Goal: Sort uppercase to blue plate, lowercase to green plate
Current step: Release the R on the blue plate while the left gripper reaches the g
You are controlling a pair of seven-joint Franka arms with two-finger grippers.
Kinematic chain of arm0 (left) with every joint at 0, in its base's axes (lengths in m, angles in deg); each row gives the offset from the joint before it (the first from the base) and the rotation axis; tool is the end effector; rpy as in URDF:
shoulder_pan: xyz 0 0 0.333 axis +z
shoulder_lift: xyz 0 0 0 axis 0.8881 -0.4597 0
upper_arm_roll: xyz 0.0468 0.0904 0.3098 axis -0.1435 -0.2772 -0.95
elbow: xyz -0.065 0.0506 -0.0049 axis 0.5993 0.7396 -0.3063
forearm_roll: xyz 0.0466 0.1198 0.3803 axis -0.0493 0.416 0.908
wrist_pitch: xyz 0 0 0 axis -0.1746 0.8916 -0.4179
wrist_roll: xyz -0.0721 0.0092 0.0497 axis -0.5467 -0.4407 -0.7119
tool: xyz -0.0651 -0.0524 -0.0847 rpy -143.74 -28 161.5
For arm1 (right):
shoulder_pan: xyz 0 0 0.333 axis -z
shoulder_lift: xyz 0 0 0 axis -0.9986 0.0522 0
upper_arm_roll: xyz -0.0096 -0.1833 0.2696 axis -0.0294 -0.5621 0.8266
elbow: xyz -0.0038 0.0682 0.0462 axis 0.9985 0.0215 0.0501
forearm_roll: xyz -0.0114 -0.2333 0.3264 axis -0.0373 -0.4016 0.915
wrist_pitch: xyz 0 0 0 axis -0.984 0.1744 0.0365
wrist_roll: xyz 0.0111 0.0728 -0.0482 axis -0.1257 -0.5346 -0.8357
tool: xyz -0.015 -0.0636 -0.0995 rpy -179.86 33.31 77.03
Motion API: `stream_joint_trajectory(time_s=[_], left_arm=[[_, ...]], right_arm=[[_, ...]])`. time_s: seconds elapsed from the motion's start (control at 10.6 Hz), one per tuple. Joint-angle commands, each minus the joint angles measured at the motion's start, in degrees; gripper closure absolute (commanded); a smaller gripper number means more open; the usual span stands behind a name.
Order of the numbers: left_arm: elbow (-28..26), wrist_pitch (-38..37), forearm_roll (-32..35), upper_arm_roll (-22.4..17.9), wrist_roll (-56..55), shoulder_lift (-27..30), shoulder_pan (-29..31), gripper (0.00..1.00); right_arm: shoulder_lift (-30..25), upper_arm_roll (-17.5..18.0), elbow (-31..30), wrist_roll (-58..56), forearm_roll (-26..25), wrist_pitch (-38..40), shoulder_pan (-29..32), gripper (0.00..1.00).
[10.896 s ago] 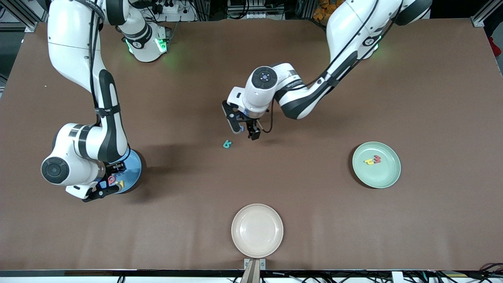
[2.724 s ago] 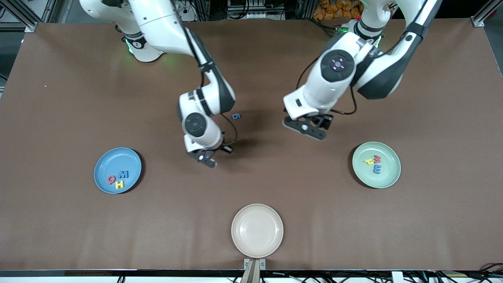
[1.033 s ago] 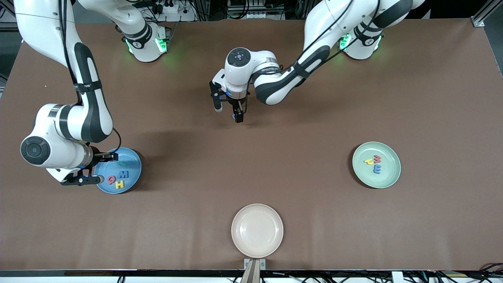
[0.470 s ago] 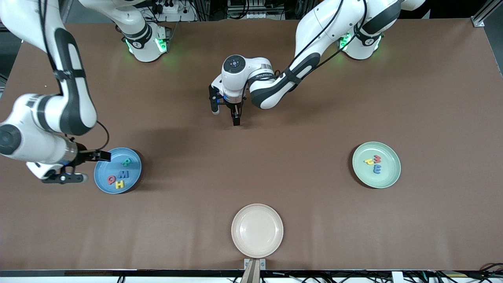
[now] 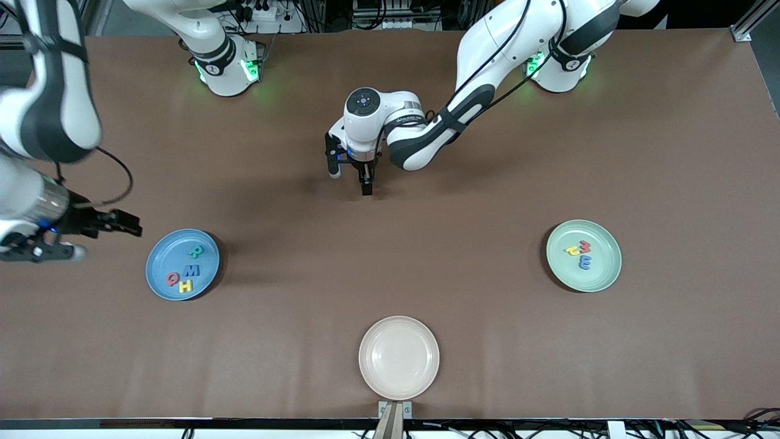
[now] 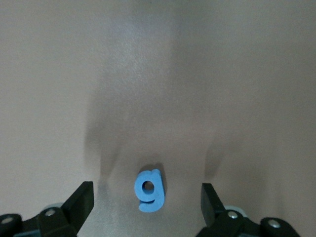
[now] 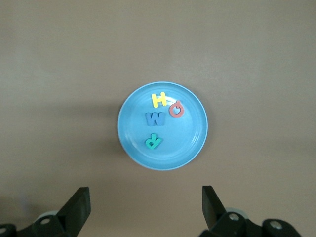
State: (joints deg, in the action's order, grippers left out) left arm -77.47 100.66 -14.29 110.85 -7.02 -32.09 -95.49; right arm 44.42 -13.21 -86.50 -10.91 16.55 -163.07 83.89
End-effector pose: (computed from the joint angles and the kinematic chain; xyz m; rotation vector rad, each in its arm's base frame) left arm 0.3588 -0.6160 0.1667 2.3187 -2.0253 0.1107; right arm 0.6226 -0.0424 0.4826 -3.0941 -0.0335 0.0182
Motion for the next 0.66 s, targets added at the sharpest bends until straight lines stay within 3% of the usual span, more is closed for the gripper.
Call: stream_joint_trajectory(time_s=[0.0,0.28,0.56], left_arm=[[1.15,0.39,1.81,-0.38,0.06,-1.40,-1.24,0.06],[1.15,0.39,1.72,-0.38,0.06,-1.66,-1.33,0.13],[1.06,0.39,1.81,-1.26,0.24,-1.66,-1.41,0.31]], right_arm=[[-3.30,8.27,5.14,0.46,-0.98,8.34,7.86,0.00],[-5.49,8.19,12.36,0.72,-1.59,18.29,6.03,0.00],[-7.34,7.40,15.10,1.25,-3.52,21.38,3.21,0.00]])
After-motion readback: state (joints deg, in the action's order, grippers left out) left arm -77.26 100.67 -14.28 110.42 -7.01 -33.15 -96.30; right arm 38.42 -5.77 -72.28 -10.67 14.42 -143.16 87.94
